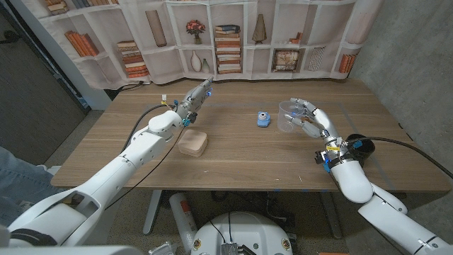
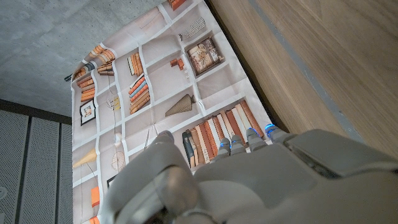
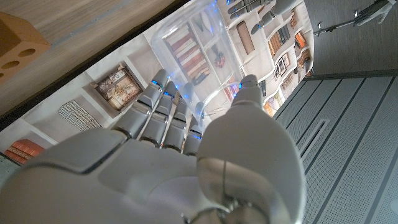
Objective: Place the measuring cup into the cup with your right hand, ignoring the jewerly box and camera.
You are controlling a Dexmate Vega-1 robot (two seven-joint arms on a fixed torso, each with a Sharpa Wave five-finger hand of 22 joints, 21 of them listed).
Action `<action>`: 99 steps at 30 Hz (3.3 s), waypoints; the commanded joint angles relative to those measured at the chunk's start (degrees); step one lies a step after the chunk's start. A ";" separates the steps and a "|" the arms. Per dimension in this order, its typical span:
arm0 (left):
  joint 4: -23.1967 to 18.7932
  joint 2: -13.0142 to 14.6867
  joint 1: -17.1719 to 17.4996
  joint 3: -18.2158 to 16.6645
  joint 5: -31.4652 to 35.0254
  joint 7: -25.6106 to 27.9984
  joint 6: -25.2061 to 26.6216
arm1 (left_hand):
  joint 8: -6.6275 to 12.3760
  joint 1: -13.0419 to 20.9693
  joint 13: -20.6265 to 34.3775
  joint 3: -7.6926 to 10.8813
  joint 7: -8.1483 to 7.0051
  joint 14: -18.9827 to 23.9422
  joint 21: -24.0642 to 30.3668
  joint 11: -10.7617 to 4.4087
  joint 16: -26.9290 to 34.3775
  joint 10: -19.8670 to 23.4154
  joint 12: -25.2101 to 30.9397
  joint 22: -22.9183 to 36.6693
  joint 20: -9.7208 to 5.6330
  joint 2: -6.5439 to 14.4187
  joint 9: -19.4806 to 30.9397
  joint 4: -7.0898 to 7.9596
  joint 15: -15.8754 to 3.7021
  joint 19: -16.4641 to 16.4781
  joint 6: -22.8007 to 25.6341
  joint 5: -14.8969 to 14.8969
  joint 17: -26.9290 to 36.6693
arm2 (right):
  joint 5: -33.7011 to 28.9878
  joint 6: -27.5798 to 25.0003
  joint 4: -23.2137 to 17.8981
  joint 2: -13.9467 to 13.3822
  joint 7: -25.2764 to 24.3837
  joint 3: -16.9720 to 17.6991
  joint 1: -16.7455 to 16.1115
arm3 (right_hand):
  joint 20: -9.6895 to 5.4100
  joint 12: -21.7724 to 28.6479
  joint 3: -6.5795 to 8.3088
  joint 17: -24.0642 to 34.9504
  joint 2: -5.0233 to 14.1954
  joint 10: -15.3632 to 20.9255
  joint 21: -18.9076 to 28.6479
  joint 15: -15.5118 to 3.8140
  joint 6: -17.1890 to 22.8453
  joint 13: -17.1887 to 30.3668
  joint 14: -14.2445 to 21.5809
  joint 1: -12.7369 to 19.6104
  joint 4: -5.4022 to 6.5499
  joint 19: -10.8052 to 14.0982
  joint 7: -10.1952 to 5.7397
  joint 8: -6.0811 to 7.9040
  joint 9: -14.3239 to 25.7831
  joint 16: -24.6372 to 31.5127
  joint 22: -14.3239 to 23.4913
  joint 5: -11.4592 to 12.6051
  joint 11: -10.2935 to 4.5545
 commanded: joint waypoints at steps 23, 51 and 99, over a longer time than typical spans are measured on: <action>-0.63 0.56 0.13 -0.41 0.35 0.93 0.34 | 0.14 0.17 0.28 -0.42 0.17 -5.09 -0.39 0.38 0.01 -1.96 0.20 0.13 0.29 0.35 0.29 0.03 0.28 -7.40 -0.54 -0.17 0.24 | 2.94 1.08 -0.44 1.73 2.15 6.19 -1.71 | -4.37 0.08 0.89 0.58 0.93 1.89 0.20 -5.44 2.67 0.11 1.83 1.16 -0.12 0.92 -1.04 0.60 0.40 0.42 0.02 -0.87 -0.09; 1.99 -0.59 -2.11 0.80 0.91 -0.55 0.65 | 0.14 0.22 0.28 -0.48 0.15 -5.14 -0.41 0.34 0.01 -1.94 0.22 0.14 0.32 0.41 0.29 0.01 0.31 -7.44 -0.59 -0.19 0.24 | 1.14 -1.85 -3.15 3.93 0.18 10.85 -5.95 | -4.28 -0.21 1.09 0.75 0.89 1.71 0.07 -5.25 2.76 0.13 1.61 1.55 -0.15 0.90 -1.14 0.42 0.46 0.10 0.00 -1.57 0.14; 1.94 -1.62 -3.56 1.59 2.65 0.39 0.64 | -0.03 0.34 0.36 -0.66 0.50 -5.98 -0.49 2.14 -0.14 -2.78 0.04 0.15 -1.04 0.61 0.30 -0.05 1.34 -7.72 -1.28 -0.25 0.25 | -0.61 -2.59 -5.15 10.01 -2.66 18.30 -11.85 | -5.28 -0.50 1.58 0.99 1.06 1.96 -0.28 -5.39 3.59 0.21 1.89 2.17 -0.06 0.68 -1.11 0.31 0.59 -0.21 -0.01 -2.69 -0.32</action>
